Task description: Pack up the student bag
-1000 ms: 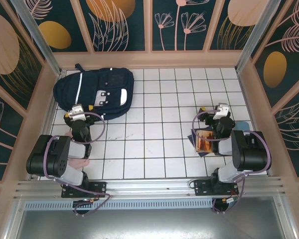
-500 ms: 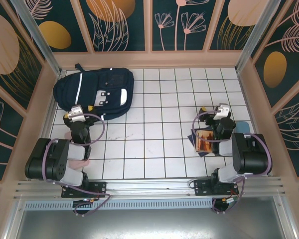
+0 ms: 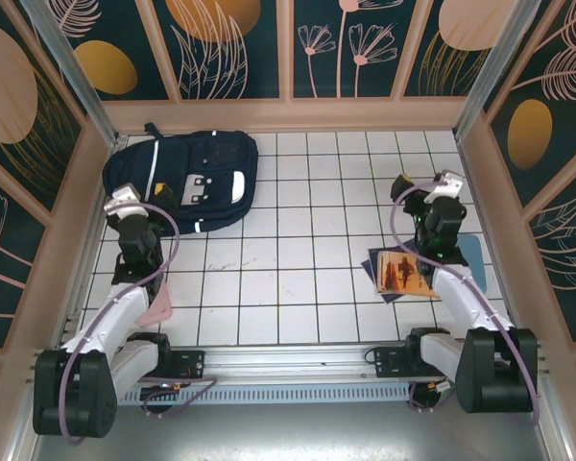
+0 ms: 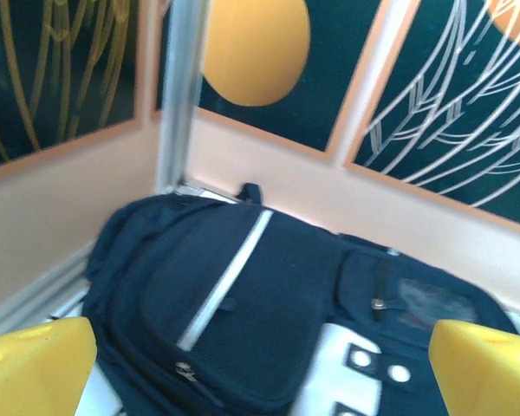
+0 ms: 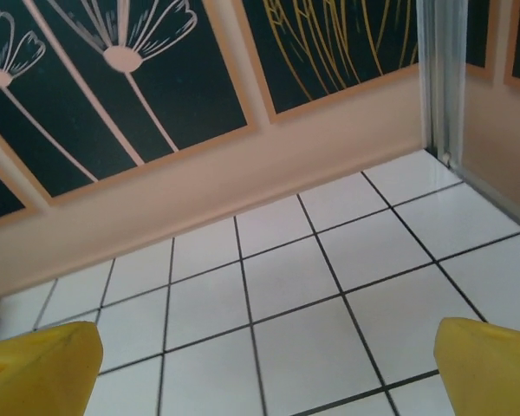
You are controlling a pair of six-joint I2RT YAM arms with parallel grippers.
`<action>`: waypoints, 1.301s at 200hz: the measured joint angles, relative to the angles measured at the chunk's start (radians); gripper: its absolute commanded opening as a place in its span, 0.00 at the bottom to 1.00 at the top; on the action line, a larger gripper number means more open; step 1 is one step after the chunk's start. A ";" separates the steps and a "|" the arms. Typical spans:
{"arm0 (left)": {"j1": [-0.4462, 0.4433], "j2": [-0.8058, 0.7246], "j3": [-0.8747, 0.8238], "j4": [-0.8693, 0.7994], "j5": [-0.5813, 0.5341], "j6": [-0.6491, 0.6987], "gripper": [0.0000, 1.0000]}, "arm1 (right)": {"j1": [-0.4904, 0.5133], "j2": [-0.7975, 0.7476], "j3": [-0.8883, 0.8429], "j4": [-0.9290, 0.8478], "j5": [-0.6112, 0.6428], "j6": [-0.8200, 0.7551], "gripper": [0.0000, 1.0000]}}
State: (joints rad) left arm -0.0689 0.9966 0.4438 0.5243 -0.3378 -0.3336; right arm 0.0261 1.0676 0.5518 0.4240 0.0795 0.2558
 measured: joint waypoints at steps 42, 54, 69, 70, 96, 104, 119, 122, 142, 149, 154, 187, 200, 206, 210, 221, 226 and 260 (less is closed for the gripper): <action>0.000 0.158 0.234 -0.202 0.153 -0.113 0.98 | 0.008 0.038 0.137 -0.271 -0.139 0.153 0.99; 0.000 0.237 0.289 -0.245 0.183 -0.140 0.99 | 0.024 0.068 0.151 -0.322 -0.171 0.180 0.99; 0.000 0.334 0.330 -0.282 0.230 -0.177 0.98 | 0.052 0.105 0.154 -0.365 -0.203 0.209 0.99; 0.000 0.339 0.331 -0.283 0.232 -0.179 0.98 | 0.053 0.106 0.154 -0.367 -0.205 0.211 0.99; 0.000 0.496 0.369 -0.328 0.332 -0.243 0.99 | 0.108 0.152 0.154 -0.397 -0.248 0.253 0.99; -0.003 0.539 0.379 -0.339 0.360 -0.258 0.98 | 0.127 0.165 0.154 -0.399 -0.257 0.261 0.99; -0.013 0.606 0.407 -0.366 0.399 -0.278 0.99 | 0.156 0.193 0.156 -0.399 -0.271 0.279 0.99; -0.019 0.622 0.416 -0.372 0.407 -0.283 0.99 | 0.159 0.199 0.156 -0.399 -0.273 0.281 0.99; -0.063 0.691 0.467 -0.394 0.428 -0.309 0.98 | 0.179 0.242 0.160 -0.399 -0.294 0.303 0.99; -0.089 0.714 0.482 -0.394 0.433 -0.326 0.97 | 0.182 0.254 0.161 -0.397 -0.299 0.310 0.99; -0.105 0.727 0.490 -0.394 0.434 -0.335 0.97 | 0.185 0.260 0.161 -0.397 -0.302 0.315 0.99; -0.230 0.808 0.545 -0.364 0.421 -0.428 0.97 | 0.196 0.303 0.162 -0.398 -0.314 0.348 0.99; -0.300 0.844 0.589 -0.347 0.428 -0.478 0.97 | 0.196 0.316 0.165 -0.399 -0.312 0.357 0.99; -0.337 0.864 0.611 -0.340 0.439 -0.501 0.97 | 0.196 0.320 0.167 -0.401 -0.308 0.361 0.99; -0.359 0.875 0.623 -0.333 0.447 -0.513 0.97 | 0.196 0.320 0.167 -0.402 -0.306 0.362 0.99; -0.423 0.911 0.661 -0.314 0.470 -0.547 0.97 | 0.196 0.320 0.168 -0.404 -0.299 0.368 0.99; -0.452 0.929 0.682 -0.305 0.483 -0.562 0.97 | 0.196 0.320 0.168 -0.404 -0.293 0.373 0.99; -0.560 0.991 0.821 -0.306 0.640 -0.598 0.97 | 0.198 0.314 0.168 -0.406 -0.272 0.384 0.85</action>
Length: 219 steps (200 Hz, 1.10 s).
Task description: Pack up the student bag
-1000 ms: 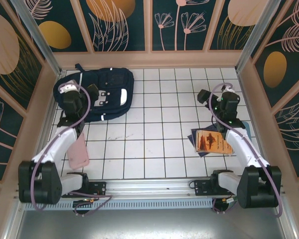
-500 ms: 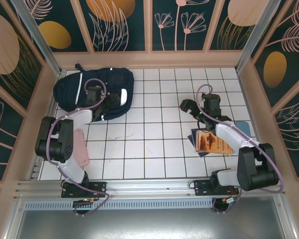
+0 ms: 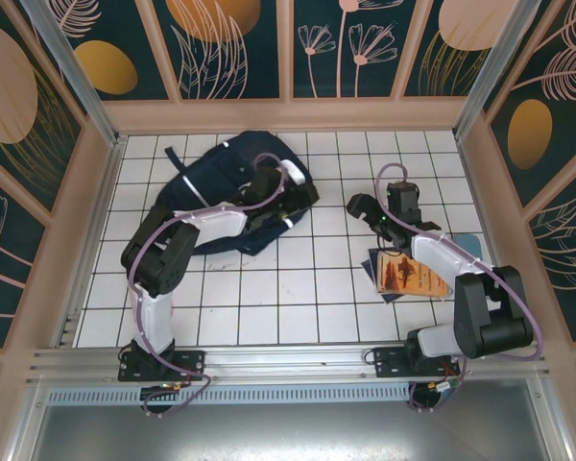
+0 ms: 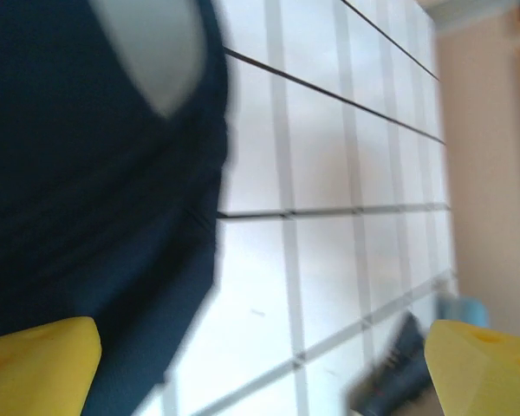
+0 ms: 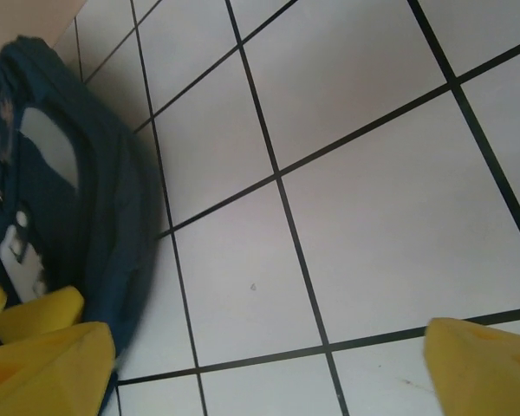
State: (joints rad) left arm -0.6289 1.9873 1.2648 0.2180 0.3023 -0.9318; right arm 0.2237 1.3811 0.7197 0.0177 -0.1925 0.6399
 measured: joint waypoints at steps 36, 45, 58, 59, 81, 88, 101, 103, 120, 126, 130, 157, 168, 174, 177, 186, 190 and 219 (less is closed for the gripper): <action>0.027 -0.060 0.106 -0.132 0.044 0.115 0.99 | 0.078 0.011 0.035 -0.017 0.009 0.009 0.72; 0.056 -0.104 0.091 -0.154 0.039 0.134 0.99 | 0.124 0.028 0.055 -0.014 0.010 0.014 0.67; 0.113 -0.195 0.034 -0.172 0.025 0.156 0.98 | 0.199 0.066 0.089 -0.002 0.008 0.029 0.58; 0.116 -0.200 0.031 -0.172 0.024 0.157 0.99 | 0.203 0.068 0.091 -0.001 0.009 0.032 0.58; 0.220 -0.372 -0.098 -0.211 -0.051 0.186 0.99 | 0.341 0.158 0.158 0.027 0.004 0.079 0.52; 0.246 -0.415 -0.132 -0.225 -0.076 0.192 0.98 | 0.381 0.188 0.180 0.036 0.001 0.090 0.51; 0.280 -0.483 -0.192 -0.251 -0.119 0.204 0.99 | 0.454 0.251 0.227 0.056 -0.005 0.119 0.50; 0.283 -0.491 -0.201 -0.254 -0.127 0.206 0.99 | 0.463 0.261 0.235 0.060 -0.005 0.123 0.50; 0.301 -0.541 -0.265 -0.290 -0.175 0.219 0.99 | 0.526 0.340 0.297 0.078 -0.023 0.150 0.50; 0.303 -0.552 -0.286 -0.303 -0.193 0.224 0.99 | 0.539 0.367 0.318 0.083 -0.028 0.155 0.50; 0.304 -0.556 -0.298 -0.309 -0.201 0.227 0.99 | 0.546 0.389 0.336 0.085 -0.032 0.160 0.50; 0.303 -0.562 -0.346 -0.365 -0.250 0.253 0.99 | 0.553 0.520 0.462 0.075 -0.061 0.159 0.51; 0.303 -0.563 -0.352 -0.380 -0.261 0.265 0.99 | 0.547 0.555 0.501 0.056 -0.060 0.150 0.51; 0.303 -0.563 -0.354 -0.383 -0.264 0.275 0.98 | 0.543 0.569 0.513 0.045 -0.060 0.145 0.51; 0.303 -0.564 -0.354 -0.385 -0.264 0.278 0.98 | 0.541 0.575 0.517 0.040 -0.058 0.142 0.51; 0.303 -0.566 -0.356 -0.393 -0.267 0.298 0.99 | 0.532 0.587 0.522 0.026 -0.056 0.132 0.51; 0.303 -0.568 -0.356 -0.396 -0.267 0.304 0.99 | 0.527 0.590 0.522 0.019 -0.056 0.126 0.51; 0.301 -0.593 -0.356 -0.414 -0.259 0.372 0.98 | 0.468 0.596 0.513 -0.002 -0.055 0.084 0.52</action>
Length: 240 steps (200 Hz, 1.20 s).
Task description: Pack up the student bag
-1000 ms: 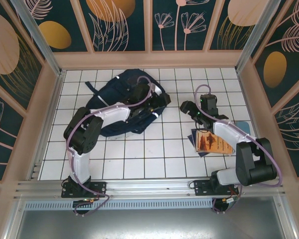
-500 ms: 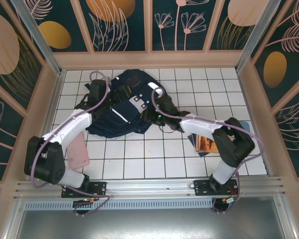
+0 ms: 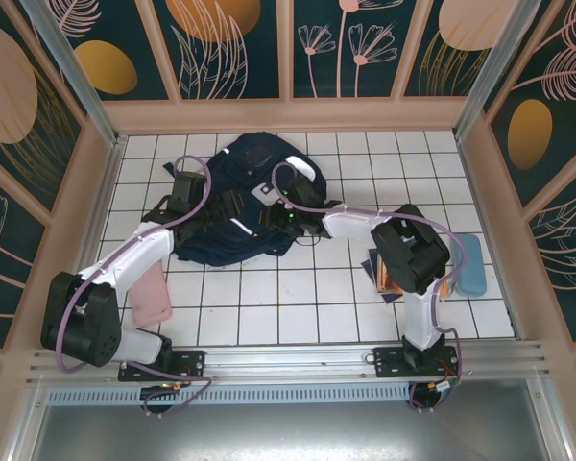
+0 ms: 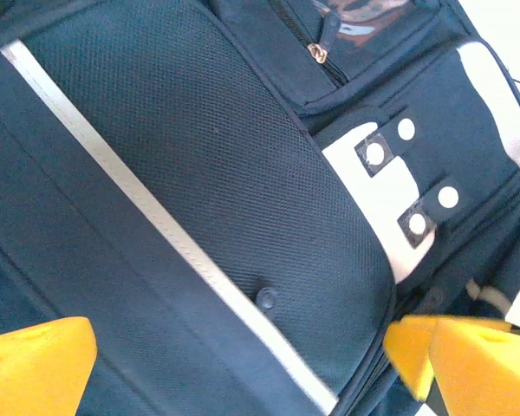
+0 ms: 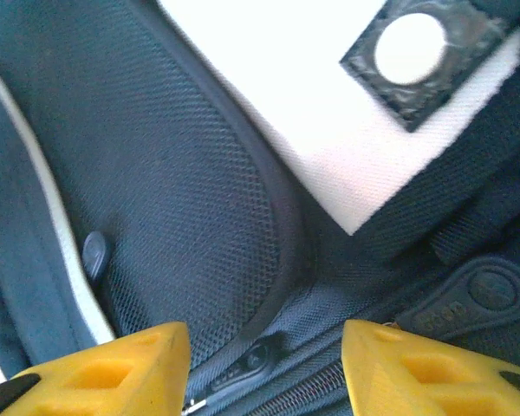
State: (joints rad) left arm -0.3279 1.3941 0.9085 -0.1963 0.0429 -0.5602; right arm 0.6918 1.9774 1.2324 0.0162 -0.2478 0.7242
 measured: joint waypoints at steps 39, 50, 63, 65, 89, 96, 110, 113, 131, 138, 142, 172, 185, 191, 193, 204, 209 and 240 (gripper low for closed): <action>-0.063 -0.011 0.002 -0.013 -0.006 0.087 0.98 | -0.121 0.000 0.007 -0.033 0.037 -0.077 0.53; -0.103 0.002 0.014 -0.026 -0.020 0.113 0.97 | -0.153 0.000 0.015 -0.046 0.038 -0.099 0.55; -0.151 0.035 0.048 -0.050 -0.042 0.141 0.93 | -0.181 -0.009 0.016 -0.054 0.039 -0.122 0.59; -0.157 0.041 0.054 -0.053 -0.046 0.143 0.93 | -0.185 -0.011 0.016 -0.057 0.039 -0.125 0.60; -0.237 0.122 0.139 -0.084 -0.108 0.191 0.90 | -0.220 -0.096 -0.013 -0.092 0.048 -0.151 0.69; -0.259 0.144 0.163 -0.093 -0.133 0.206 0.89 | -0.230 -0.137 -0.033 -0.098 0.047 -0.150 0.72; -0.304 0.184 0.202 -0.111 -0.178 0.241 0.84 | -0.256 -0.246 -0.088 -0.101 0.034 -0.141 0.76; -0.313 0.193 0.210 -0.117 -0.183 0.247 0.84 | -0.263 -0.269 -0.100 -0.101 0.030 -0.136 0.76; -0.367 0.252 0.264 -0.151 -0.219 0.304 0.82 | -0.324 -0.417 -0.193 -0.080 -0.007 -0.106 0.78; -0.383 0.273 0.283 -0.166 -0.228 0.322 0.81 | -0.348 -0.459 -0.224 -0.072 -0.016 -0.093 0.79; -0.393 0.290 0.296 -0.176 -0.232 0.332 0.80 | -0.360 -0.479 -0.238 -0.070 -0.017 -0.086 0.79; -0.444 0.417 0.400 -0.237 -0.259 0.399 0.77 | -0.409 -0.544 -0.327 -0.067 -0.042 -0.060 0.80; -0.463 0.467 0.442 -0.262 -0.278 0.424 0.76 | -0.417 -0.547 -0.354 -0.067 -0.050 -0.056 0.80; -0.472 0.487 0.460 -0.274 -0.289 0.433 0.74 | -0.422 -0.548 -0.367 -0.066 -0.053 -0.055 0.80; -0.475 0.495 0.467 -0.278 -0.292 0.437 0.73 | -0.424 -0.549 -0.371 -0.067 -0.054 -0.054 0.80; -0.492 0.527 0.498 -0.298 -0.315 0.454 0.71 | -0.437 -0.550 -0.391 -0.067 -0.062 -0.048 0.80; -0.499 0.544 0.515 -0.309 -0.328 0.460 0.70 | -0.444 -0.551 -0.399 -0.067 -0.065 -0.044 0.80; -0.523 0.606 0.573 -0.347 -0.394 0.492 0.61 | -0.473 -0.568 -0.438 -0.066 -0.076 -0.033 0.80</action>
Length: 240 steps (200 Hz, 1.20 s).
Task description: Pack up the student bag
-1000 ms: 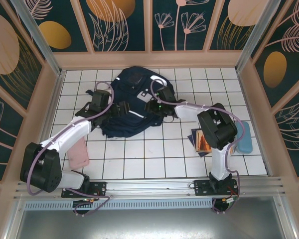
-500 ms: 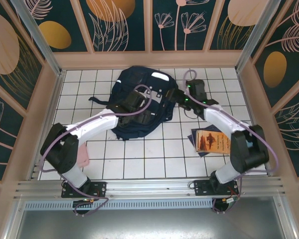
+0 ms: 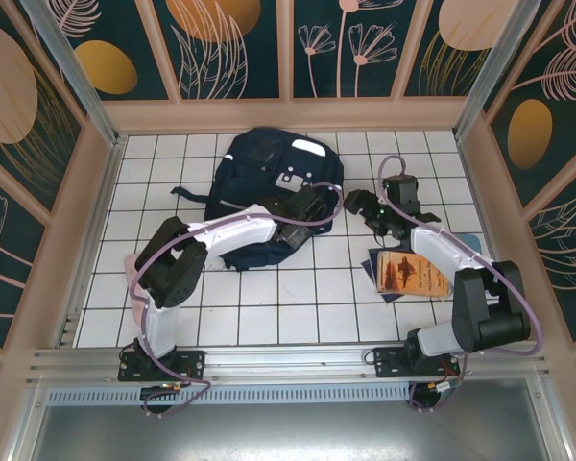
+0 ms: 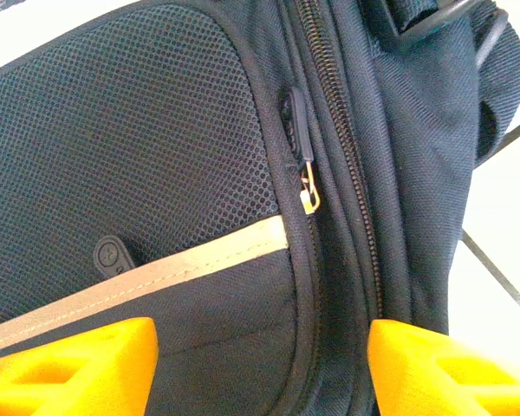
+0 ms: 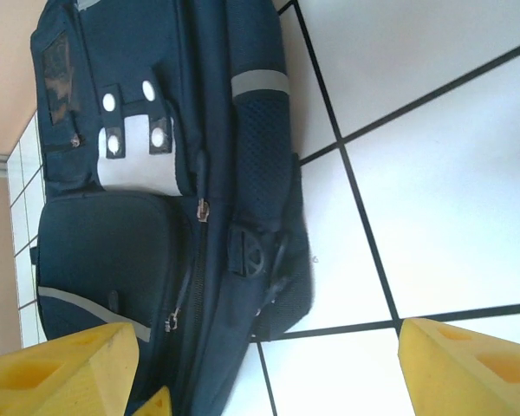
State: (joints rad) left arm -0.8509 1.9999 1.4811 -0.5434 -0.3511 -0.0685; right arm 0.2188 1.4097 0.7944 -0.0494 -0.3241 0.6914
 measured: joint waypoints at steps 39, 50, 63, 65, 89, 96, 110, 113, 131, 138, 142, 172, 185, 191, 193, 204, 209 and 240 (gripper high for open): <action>0.000 0.031 0.017 -0.025 -0.028 0.018 0.61 | -0.022 -0.021 -0.012 0.001 -0.017 0.004 0.79; 0.000 0.037 0.022 -0.029 -0.028 0.024 0.60 | -0.028 -0.024 -0.012 0.001 -0.018 0.006 0.79; 0.000 0.045 0.027 -0.033 -0.029 0.029 0.57 | -0.031 -0.027 -0.012 0.001 -0.018 0.007 0.79; 0.000 0.046 0.027 -0.033 -0.029 0.030 0.57 | -0.031 -0.027 -0.012 0.001 -0.018 0.007 0.79; -0.003 0.067 0.043 -0.042 -0.037 0.039 0.41 | -0.032 -0.028 -0.012 0.008 -0.019 0.014 0.79; -0.004 0.072 0.048 -0.044 -0.041 0.042 0.36 | -0.032 -0.028 -0.012 0.008 -0.019 0.016 0.78; -0.009 0.077 0.053 -0.050 -0.048 0.044 0.29 | -0.032 -0.028 -0.012 0.008 -0.019 0.018 0.78; -0.010 0.077 0.054 -0.052 -0.051 0.049 0.28 | -0.032 -0.028 -0.012 0.008 -0.019 0.018 0.78; -0.015 0.077 0.061 -0.059 -0.067 0.044 0.15 | -0.032 -0.028 -0.012 0.008 -0.018 0.015 0.76; -0.016 0.076 0.062 -0.059 -0.075 0.046 0.11 | -0.032 -0.028 -0.012 0.008 -0.015 0.013 0.76; -0.017 0.074 0.062 -0.058 -0.084 0.037 0.11 | -0.032 -0.028 -0.012 0.008 -0.014 0.009 0.76; -0.016 0.037 0.057 -0.052 -0.144 0.036 0.06 | -0.032 -0.028 -0.027 0.016 -0.006 -0.033 0.73; -0.016 0.003 0.047 -0.042 -0.165 0.034 0.04 | -0.032 -0.028 -0.040 0.029 -0.011 -0.055 0.72; -0.016 -0.013 0.040 -0.036 -0.172 0.033 0.04 | -0.032 -0.028 -0.046 0.039 -0.017 -0.065 0.71; -0.016 -0.019 0.037 -0.035 -0.174 0.034 0.03 | -0.032 -0.028 -0.047 0.042 -0.017 -0.066 0.71; -0.014 -0.051 0.021 -0.024 -0.183 0.034 0.02 | -0.028 -0.027 -0.057 0.063 -0.028 -0.088 0.70; -0.014 -0.064 0.013 -0.018 -0.188 0.034 0.01 | -0.027 -0.026 -0.059 0.071 -0.034 -0.093 0.69; -0.013 -0.104 -0.005 -0.001 -0.220 0.033 0.00 | 0.034 0.014 -0.060 0.141 -0.066 -0.166 0.65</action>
State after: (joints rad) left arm -0.8639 1.8961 1.4761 -0.5446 -0.5713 -0.0357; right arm 0.2527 1.4242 0.7341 0.0914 -0.3901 0.5255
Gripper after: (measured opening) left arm 0.090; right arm 0.669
